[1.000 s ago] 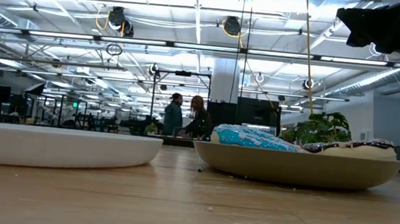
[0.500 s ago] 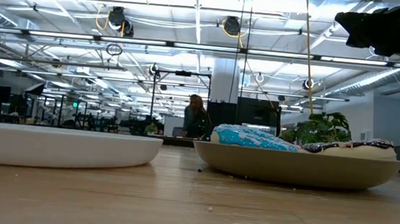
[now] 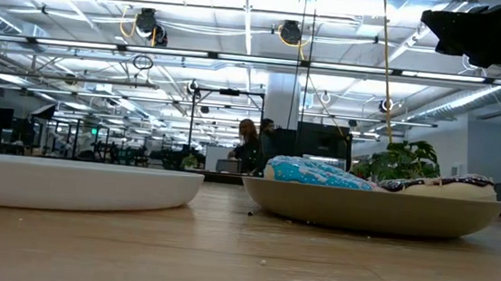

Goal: Pick & Place donuts
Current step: Put the small brown donut on the white plate

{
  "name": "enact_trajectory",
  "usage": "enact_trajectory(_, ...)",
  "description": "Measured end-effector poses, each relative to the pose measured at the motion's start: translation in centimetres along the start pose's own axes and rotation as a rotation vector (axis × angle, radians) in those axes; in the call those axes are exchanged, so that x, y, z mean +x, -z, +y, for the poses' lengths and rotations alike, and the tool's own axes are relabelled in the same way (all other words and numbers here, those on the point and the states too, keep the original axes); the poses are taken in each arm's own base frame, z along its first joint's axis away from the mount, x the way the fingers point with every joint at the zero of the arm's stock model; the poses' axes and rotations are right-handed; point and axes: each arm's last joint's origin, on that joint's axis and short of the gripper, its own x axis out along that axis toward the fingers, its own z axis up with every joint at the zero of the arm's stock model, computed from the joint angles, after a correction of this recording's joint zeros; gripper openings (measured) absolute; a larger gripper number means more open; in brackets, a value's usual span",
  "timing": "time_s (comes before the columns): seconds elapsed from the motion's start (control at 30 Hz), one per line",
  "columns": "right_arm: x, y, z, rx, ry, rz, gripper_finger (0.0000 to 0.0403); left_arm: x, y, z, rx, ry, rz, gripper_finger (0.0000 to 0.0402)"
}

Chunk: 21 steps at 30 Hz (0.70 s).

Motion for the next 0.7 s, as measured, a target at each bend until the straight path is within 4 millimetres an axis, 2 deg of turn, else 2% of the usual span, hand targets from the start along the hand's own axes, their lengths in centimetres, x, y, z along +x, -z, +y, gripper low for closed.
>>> enact_trajectory(0.33, 0.0, 0.0, 0.0, -0.008, -0.001, 0.002, 0.0000, 1.0, 0.4, 0.2, -0.003, 0.010, 0.066, 0.0255)
enact_trajectory(0.7, 0.0, 0.0, 0.0, -0.008, 0.000, 0.000, 0.0000, 1.3, -0.4, 0.1, 0.010, 0.028, 0.054, 0.0255)
